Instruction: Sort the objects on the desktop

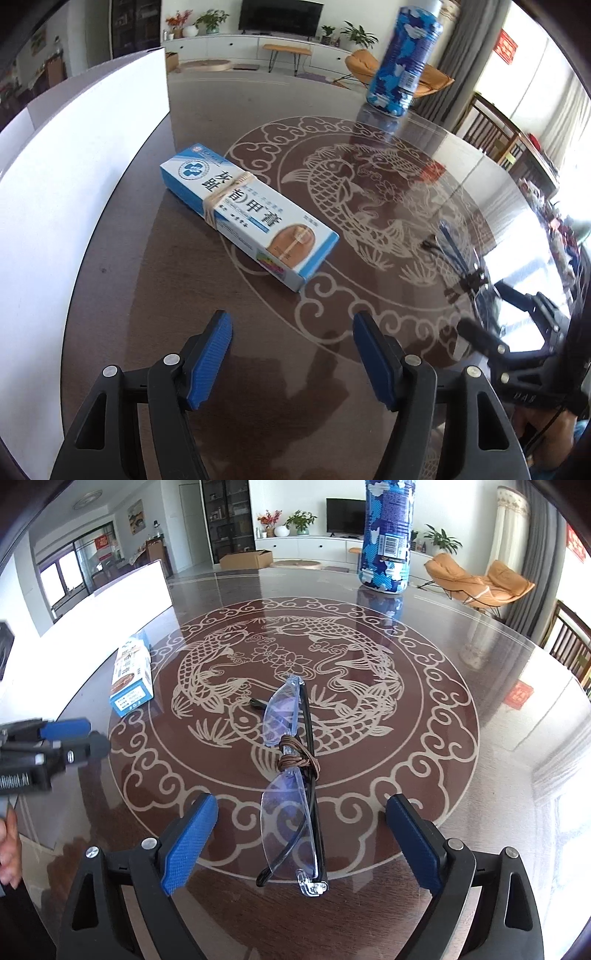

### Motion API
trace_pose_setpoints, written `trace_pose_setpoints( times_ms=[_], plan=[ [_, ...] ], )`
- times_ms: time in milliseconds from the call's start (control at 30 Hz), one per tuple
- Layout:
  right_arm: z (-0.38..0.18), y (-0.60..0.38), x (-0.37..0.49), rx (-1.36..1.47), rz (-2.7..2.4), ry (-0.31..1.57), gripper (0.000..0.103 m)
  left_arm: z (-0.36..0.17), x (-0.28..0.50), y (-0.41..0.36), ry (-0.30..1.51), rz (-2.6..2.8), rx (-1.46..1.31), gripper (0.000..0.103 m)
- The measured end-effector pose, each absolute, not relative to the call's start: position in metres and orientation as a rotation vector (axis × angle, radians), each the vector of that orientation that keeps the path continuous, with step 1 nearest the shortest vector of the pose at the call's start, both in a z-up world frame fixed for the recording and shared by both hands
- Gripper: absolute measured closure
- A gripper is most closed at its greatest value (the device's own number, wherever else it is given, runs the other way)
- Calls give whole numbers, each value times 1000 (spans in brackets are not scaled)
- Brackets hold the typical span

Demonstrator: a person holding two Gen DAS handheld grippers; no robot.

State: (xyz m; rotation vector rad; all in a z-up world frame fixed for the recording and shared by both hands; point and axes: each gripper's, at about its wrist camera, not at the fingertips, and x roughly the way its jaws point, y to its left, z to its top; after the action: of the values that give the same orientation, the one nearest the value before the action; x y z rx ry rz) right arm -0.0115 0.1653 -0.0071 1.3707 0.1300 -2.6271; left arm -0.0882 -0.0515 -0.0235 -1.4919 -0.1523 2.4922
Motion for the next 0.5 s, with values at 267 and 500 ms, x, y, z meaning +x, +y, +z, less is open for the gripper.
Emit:
trace_pose_setpoints(
  times_ms=[267, 500],
  plan=[
    [-11, 162, -3, 1344, -2644, 148, 5, -29, -164, -48, -276, 2610, -1665, 26],
    [-9, 165, -4, 1348, -2646, 139, 4, -38, -162, -25, 45, 2695, -1538, 28]
  ],
)
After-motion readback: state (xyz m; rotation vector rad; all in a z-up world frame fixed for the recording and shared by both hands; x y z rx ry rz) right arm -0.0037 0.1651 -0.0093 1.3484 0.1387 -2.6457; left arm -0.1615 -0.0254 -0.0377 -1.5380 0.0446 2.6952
